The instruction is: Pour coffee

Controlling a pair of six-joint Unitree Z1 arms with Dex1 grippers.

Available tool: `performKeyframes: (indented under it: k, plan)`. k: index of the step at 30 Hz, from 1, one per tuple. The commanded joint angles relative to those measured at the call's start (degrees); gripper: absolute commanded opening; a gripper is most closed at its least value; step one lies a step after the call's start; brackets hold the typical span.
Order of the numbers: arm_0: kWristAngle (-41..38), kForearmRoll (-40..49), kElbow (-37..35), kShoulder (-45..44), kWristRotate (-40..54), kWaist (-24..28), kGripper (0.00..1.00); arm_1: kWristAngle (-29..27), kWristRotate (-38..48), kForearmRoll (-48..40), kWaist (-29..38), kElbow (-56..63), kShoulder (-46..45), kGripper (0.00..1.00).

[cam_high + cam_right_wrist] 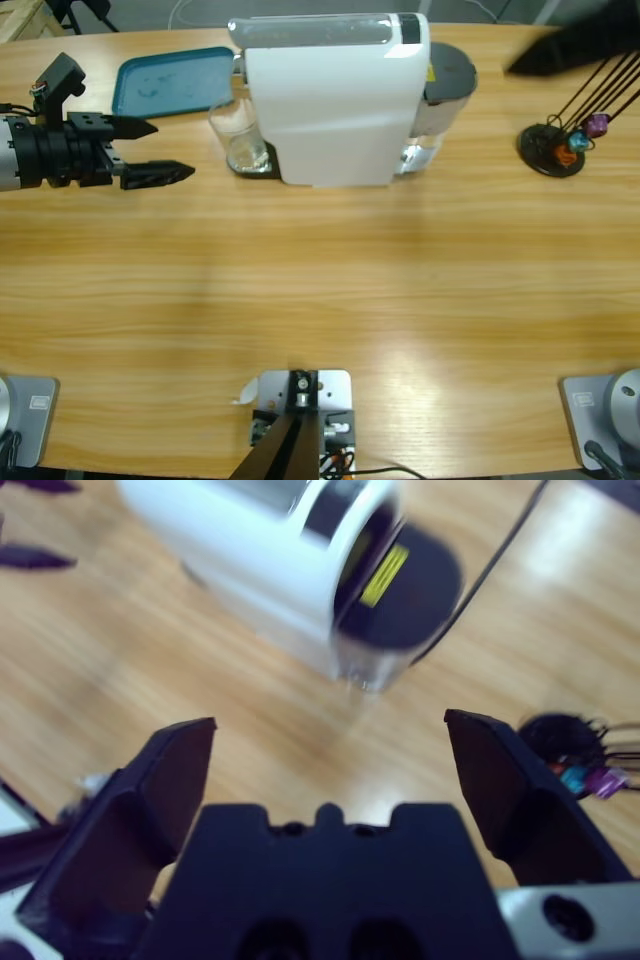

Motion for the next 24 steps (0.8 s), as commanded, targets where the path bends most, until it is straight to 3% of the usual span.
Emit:
performKeyframes:
  k: [1,11,24]
  plan:
    - [2.6,-0.5,-0.8,0.5,0.3,-1.0,1.000,2.9,0.4,-5.7,0.7,14.8,-8.0,1.000]
    - [2.7,-0.5,-0.5,-2.3,0.1,-1.2,1.000,2.0,-4.7,-22.6,0.7,31.9,-11.8,1.000]
    - [2.3,-0.4,-1.3,-5.8,-2.7,-2.6,1.000,1.5,-4.8,-23.2,0.7,34.1,-11.6,1.000]
